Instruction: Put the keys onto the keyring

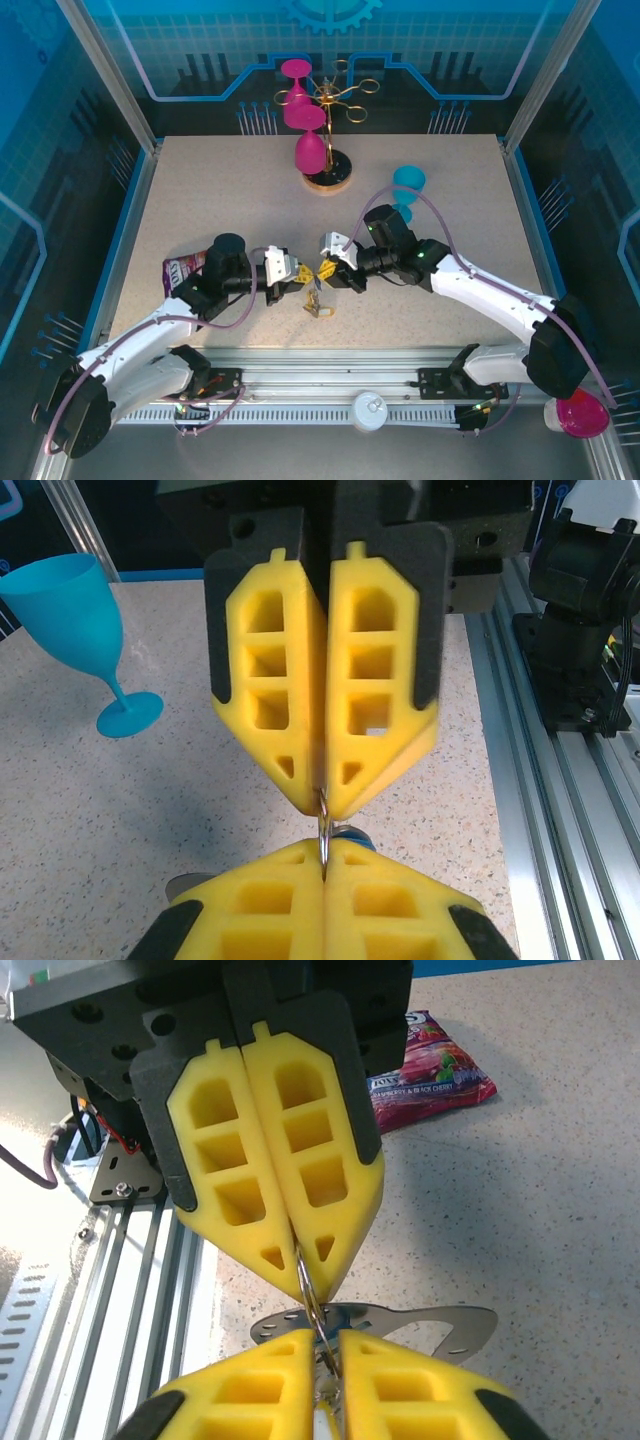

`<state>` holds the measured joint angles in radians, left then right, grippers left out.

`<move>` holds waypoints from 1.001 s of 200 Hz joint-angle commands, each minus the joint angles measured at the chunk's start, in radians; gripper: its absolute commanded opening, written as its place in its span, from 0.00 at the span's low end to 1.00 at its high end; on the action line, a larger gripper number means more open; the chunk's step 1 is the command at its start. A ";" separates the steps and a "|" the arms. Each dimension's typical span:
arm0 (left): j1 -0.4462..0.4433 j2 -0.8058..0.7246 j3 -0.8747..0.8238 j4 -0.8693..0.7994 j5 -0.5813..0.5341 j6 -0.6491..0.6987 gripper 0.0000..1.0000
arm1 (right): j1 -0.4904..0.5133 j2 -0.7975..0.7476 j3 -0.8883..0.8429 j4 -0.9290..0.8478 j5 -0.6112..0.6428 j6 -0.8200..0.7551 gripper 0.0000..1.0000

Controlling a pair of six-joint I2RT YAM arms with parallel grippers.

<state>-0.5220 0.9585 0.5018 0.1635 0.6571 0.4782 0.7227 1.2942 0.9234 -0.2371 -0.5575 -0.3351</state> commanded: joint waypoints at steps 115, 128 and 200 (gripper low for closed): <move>-0.007 -0.032 -0.042 0.130 0.058 -0.013 0.00 | -0.009 -0.015 -0.057 0.099 -0.025 0.044 0.14; -0.006 -0.029 -0.041 0.129 0.059 -0.013 0.00 | -0.008 -0.034 -0.078 0.115 -0.021 0.027 0.18; -0.006 -0.019 -0.038 0.125 0.066 -0.016 0.00 | 0.003 -0.023 -0.086 0.178 -0.047 0.007 0.25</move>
<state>-0.5220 0.9466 0.4606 0.2501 0.6788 0.4702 0.7235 1.2732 0.8429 -0.1135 -0.5697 -0.3180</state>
